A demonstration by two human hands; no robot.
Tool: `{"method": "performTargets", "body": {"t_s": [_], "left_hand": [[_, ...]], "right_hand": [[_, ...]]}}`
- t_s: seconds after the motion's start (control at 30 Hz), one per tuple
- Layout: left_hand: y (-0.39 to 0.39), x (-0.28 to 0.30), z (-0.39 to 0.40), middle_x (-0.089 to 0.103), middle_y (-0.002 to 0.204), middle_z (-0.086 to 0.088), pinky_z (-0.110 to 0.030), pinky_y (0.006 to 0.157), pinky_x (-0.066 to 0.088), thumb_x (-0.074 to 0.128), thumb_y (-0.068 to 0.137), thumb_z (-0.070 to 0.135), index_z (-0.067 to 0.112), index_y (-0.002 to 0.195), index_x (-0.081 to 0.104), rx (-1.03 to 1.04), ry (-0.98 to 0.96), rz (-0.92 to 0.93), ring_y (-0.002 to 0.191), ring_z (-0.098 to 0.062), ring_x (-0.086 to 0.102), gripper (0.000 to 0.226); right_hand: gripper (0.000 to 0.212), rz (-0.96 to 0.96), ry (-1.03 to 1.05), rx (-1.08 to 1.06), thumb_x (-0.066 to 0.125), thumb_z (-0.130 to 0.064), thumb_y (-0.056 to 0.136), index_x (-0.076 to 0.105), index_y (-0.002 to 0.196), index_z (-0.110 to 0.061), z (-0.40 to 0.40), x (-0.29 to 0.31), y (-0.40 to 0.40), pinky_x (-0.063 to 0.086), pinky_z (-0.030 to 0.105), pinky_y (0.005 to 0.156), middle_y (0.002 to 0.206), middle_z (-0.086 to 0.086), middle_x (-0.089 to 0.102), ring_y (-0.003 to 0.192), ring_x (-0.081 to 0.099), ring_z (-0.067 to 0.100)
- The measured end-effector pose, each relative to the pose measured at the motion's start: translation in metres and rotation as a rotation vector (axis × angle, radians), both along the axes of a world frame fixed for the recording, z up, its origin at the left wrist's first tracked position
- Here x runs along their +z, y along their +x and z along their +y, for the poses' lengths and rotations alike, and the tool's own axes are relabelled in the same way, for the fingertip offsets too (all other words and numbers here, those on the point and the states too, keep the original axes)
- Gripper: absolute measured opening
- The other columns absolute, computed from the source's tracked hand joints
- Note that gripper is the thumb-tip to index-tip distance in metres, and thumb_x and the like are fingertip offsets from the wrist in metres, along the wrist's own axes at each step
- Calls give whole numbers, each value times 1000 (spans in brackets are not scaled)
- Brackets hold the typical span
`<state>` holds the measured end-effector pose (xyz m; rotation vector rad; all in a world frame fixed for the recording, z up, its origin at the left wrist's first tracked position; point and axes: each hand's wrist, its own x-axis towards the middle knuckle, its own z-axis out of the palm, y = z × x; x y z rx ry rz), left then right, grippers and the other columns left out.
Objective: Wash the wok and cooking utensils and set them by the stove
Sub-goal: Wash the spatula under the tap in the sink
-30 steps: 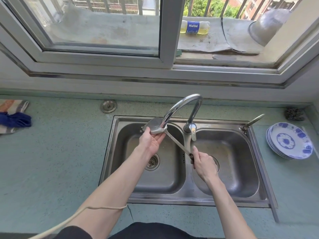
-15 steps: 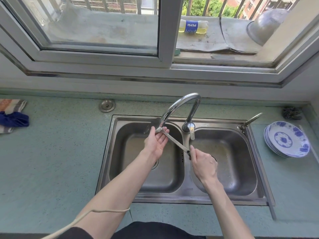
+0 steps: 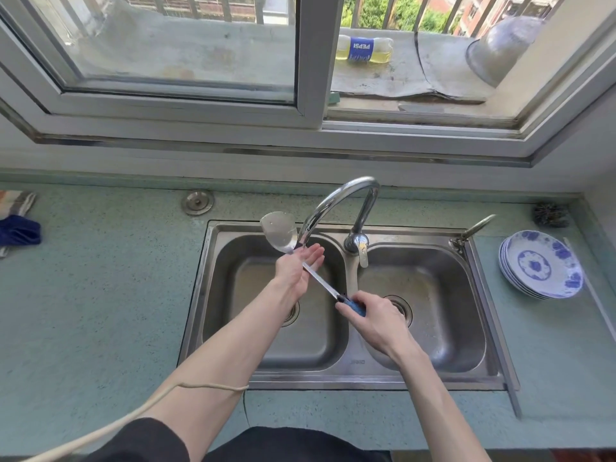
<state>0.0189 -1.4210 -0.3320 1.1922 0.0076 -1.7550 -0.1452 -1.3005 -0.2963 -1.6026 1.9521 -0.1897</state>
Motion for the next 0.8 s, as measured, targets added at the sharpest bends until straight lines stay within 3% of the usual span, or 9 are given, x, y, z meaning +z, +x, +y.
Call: {"method": "performTargets", "body": {"t_s": [0.17, 0.33, 0.43, 0.53, 0.67, 0.8], "left_hand": [[-8, 3, 9, 68, 116, -26, -36, 82, 62, 43, 106, 2, -7, 119, 50, -105, -49, 14, 93, -31, 73, 17], [-34, 5, 34, 68, 116, -29, -31, 73, 62, 42, 107, 3, -11, 124, 49, -178, -104, 87, 94, -29, 74, 24], [-26, 7, 28, 70, 115, -27, -33, 78, 62, 42, 108, 7, -11, 124, 51, -194, -117, 87, 97, -30, 75, 26], [-4, 9, 7, 71, 114, -28, -33, 79, 63, 37, 109, 11, -9, 120, 54, -90, -86, 41, 98, -30, 74, 28], [19, 10, -21, 70, 109, -27, -31, 67, 63, 40, 109, 13, -9, 118, 55, 76, -55, -61, 82, -27, 75, 28], [9, 16, -6, 72, 109, -26, -30, 71, 62, 44, 107, 9, -12, 118, 57, 44, -81, -102, 89, -30, 76, 27]], "right_hand": [[27, 60, -219, -66, 64, -55, 94, 68, 98, -28, -6, 4, 7, 43, 33, 65, 90, -6, 73, 86, 68, 26], [25, 126, -324, -98, 65, -48, 95, 69, 106, -26, -16, 8, 26, 47, 34, 67, 98, -6, 70, 88, 70, 25], [27, 100, -337, -57, 60, -49, 98, 67, 111, -26, -14, 6, 28, 46, 34, 66, 100, -7, 66, 88, 68, 24], [25, 61, -359, -20, 60, -47, 99, 65, 112, -26, -5, 4, 24, 48, 34, 65, 98, -10, 62, 85, 65, 20], [26, 16, -377, 5, 61, -46, 99, 65, 118, -28, 2, 3, 22, 52, 33, 67, 99, -12, 60, 85, 64, 15], [26, 2, -393, -3, 63, -42, 99, 65, 118, -26, -9, 1, 34, 53, 35, 68, 103, -10, 62, 89, 64, 17]]}}
